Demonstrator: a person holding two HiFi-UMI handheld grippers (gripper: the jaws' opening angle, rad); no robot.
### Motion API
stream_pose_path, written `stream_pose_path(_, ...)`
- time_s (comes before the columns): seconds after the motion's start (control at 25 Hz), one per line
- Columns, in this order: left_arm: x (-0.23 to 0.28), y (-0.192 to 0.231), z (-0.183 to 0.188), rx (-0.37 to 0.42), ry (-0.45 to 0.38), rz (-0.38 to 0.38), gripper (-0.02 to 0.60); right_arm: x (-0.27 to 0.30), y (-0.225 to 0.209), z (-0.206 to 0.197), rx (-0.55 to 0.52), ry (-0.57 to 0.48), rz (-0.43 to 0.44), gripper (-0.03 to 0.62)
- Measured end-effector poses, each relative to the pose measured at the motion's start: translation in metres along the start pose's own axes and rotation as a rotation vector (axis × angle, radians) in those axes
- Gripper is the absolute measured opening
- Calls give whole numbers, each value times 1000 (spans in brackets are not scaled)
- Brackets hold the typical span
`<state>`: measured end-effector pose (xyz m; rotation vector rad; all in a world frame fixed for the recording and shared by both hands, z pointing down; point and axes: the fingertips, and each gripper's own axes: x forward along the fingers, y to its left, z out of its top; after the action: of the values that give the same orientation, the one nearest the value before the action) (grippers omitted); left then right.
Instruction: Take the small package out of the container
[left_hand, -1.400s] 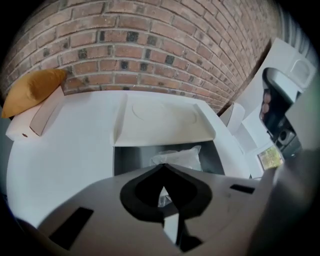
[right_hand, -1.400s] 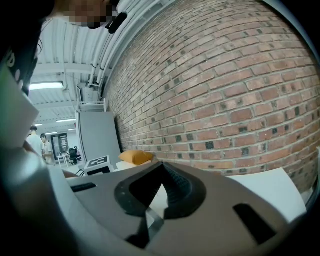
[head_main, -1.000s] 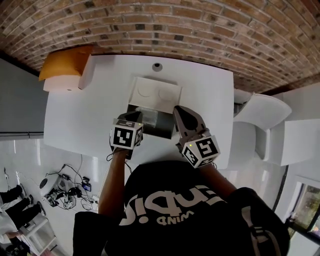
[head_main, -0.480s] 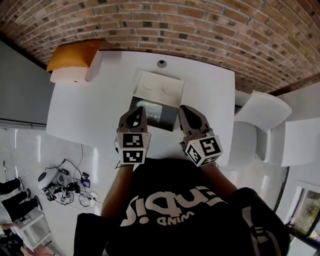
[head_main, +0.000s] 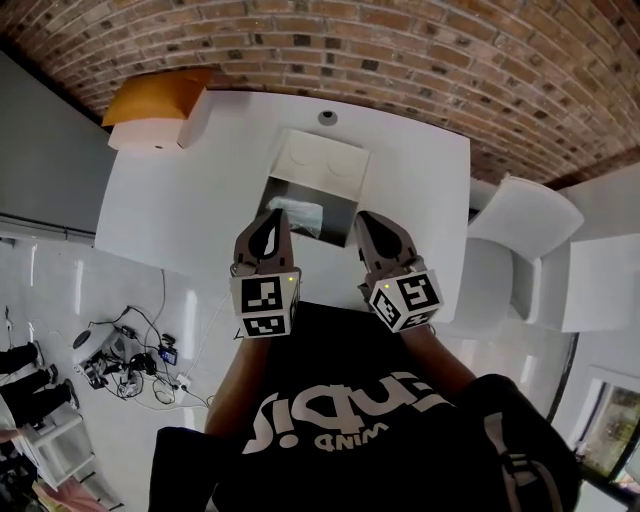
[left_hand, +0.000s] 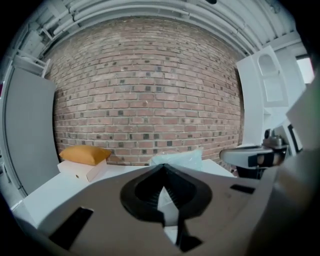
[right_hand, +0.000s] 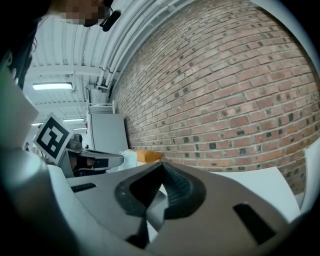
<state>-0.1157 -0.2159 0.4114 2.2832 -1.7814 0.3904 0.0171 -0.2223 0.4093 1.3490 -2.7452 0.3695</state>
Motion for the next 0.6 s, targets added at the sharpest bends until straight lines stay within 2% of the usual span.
stream_pose_path(0.28, -28, 7, 16, -11, -132, 8, 6, -9, 12, 4, -19, -28, -3, -2)
stream_pose_path(0.6, -41, 18, 19, -10, -180, 12, 6, -13, 13, 16, -68, -87, -70, -2)
